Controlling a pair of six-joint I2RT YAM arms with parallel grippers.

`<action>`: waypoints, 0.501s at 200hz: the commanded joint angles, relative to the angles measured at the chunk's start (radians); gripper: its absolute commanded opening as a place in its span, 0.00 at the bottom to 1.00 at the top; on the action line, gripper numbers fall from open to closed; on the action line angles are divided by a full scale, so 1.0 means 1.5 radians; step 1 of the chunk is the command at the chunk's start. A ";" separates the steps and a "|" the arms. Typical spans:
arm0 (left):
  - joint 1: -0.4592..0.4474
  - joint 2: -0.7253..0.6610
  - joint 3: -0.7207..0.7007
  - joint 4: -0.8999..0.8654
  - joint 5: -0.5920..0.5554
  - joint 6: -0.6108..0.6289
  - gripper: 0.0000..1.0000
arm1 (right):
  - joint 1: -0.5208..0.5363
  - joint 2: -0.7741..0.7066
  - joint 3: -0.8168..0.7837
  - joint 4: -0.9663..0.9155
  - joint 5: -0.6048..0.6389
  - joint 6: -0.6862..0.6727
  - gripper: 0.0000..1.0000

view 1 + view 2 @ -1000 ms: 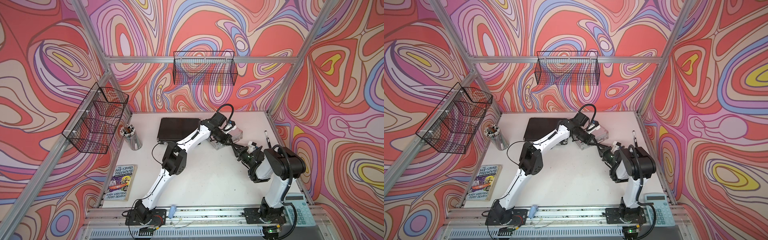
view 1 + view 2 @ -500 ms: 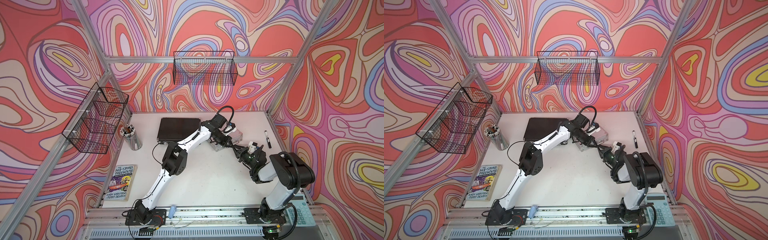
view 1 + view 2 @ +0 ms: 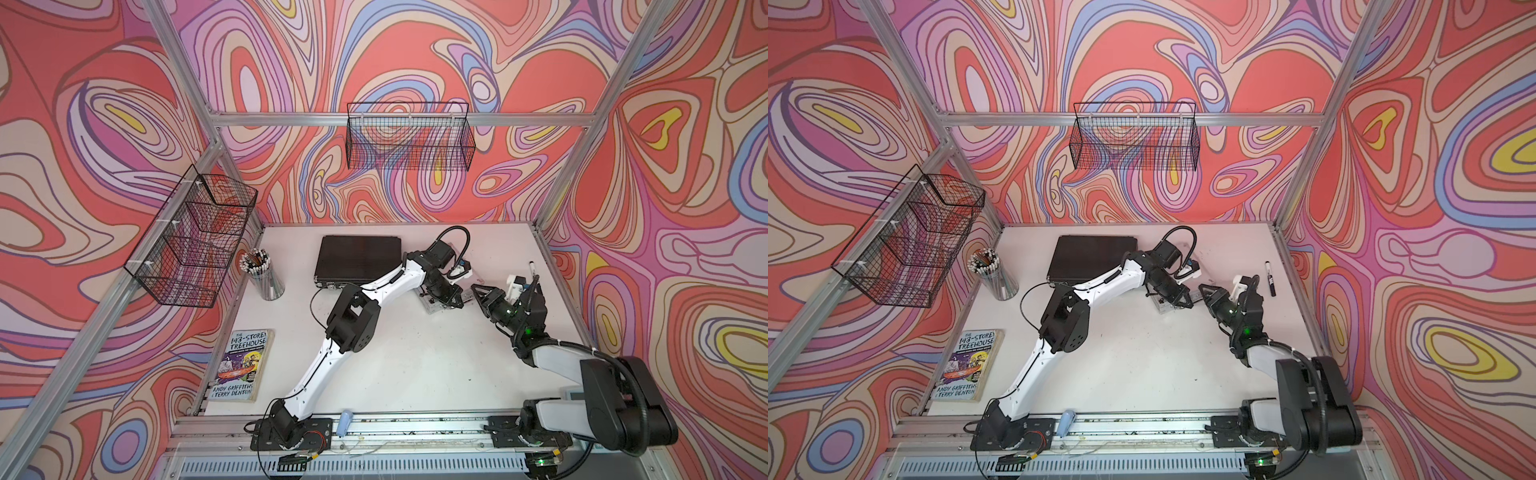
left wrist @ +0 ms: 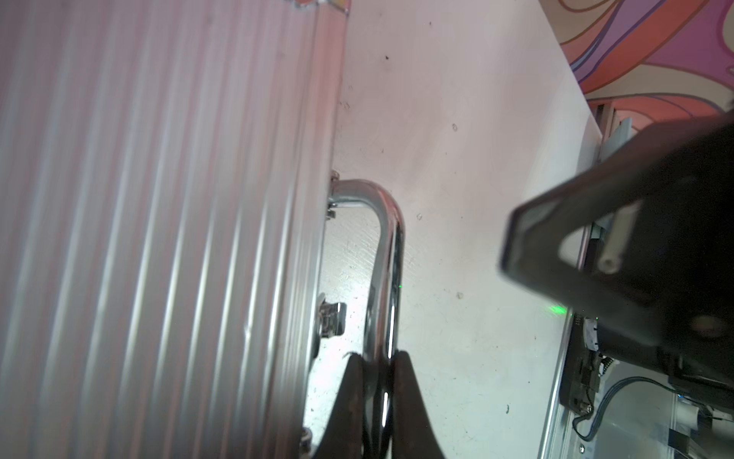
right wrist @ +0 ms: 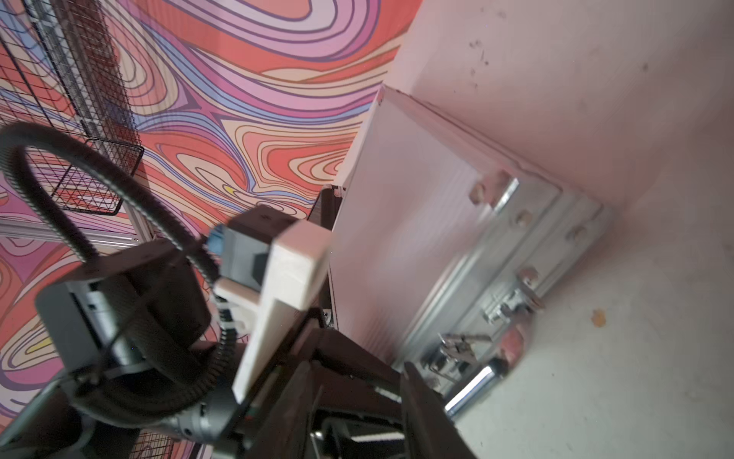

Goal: Open the poker set cases
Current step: Place the poker set case at the center of the board.

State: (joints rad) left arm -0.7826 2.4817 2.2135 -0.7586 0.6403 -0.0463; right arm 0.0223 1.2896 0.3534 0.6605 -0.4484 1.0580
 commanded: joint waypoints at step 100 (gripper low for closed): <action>-0.023 -0.025 -0.028 -0.003 -0.032 0.039 0.05 | -0.050 0.055 0.059 -0.273 0.014 -0.085 0.47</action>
State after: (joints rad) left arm -0.8112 2.4832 2.1883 -0.7616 0.5831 -0.0032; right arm -0.0517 1.3666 0.4217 0.2951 -0.4366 0.9428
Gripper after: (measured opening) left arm 0.089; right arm 0.467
